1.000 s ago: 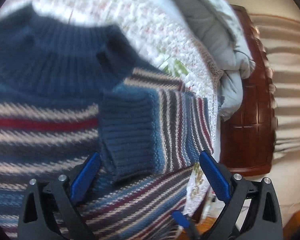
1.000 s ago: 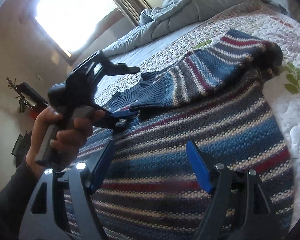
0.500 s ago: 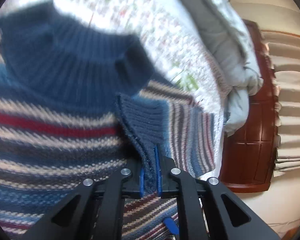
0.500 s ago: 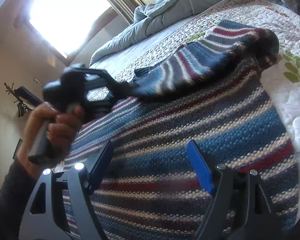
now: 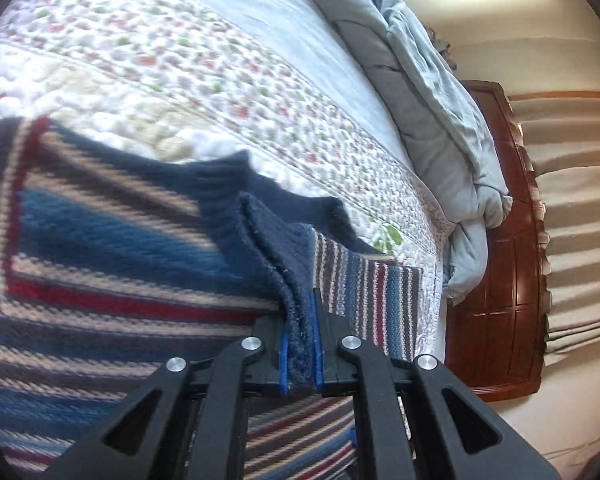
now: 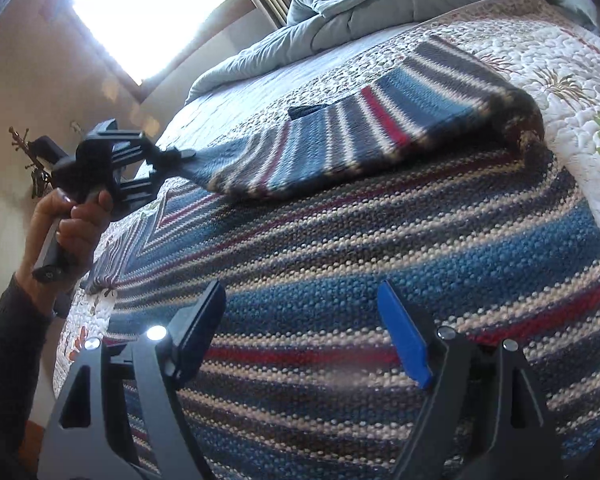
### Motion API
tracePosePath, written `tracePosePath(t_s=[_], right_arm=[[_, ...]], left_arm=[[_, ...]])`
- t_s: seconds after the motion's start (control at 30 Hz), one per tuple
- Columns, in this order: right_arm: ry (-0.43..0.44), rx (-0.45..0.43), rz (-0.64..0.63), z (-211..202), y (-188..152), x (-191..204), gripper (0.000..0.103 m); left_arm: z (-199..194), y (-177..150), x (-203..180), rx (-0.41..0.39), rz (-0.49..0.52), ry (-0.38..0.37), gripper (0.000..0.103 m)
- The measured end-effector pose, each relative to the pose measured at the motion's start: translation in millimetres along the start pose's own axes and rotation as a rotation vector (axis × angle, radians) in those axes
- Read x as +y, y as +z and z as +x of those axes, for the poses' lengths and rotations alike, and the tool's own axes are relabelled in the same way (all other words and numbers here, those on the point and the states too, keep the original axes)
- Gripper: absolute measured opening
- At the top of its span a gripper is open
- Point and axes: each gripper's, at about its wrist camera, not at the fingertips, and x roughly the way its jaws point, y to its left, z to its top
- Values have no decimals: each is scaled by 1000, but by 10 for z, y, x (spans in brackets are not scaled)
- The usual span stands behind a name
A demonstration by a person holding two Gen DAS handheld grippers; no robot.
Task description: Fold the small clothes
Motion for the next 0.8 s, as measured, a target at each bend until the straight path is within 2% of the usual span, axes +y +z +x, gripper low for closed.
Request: tracePosePath(t_s=[0.07,0.23,0.4,0.53,0.6,0.7,0.8], right_arm=[[0,-1,-6,0,4,13,79],[10,-3,4,-14,27,-15,78],[8,-1,-1,-13,58,-21,78],[13,1,8,-8,68,-30,78],[12,2,4,-5,62,-32,78],[8,2,-2,5,54,-21,79],[14,-2,2,-14,61,-31,78]], left_arm=[[12,-8,91,-2,3,0,9],[-63,-10,346,-45,-28,-61,9],[-88,-14,364,-37,3,-62,9],[-249,-30,326,-86,30,-96,9],[-205,-46,370,-72,27,-73,9],[19,-102,494,4,16,21,9],[-22,-107,602,-16,-16,-9,9]])
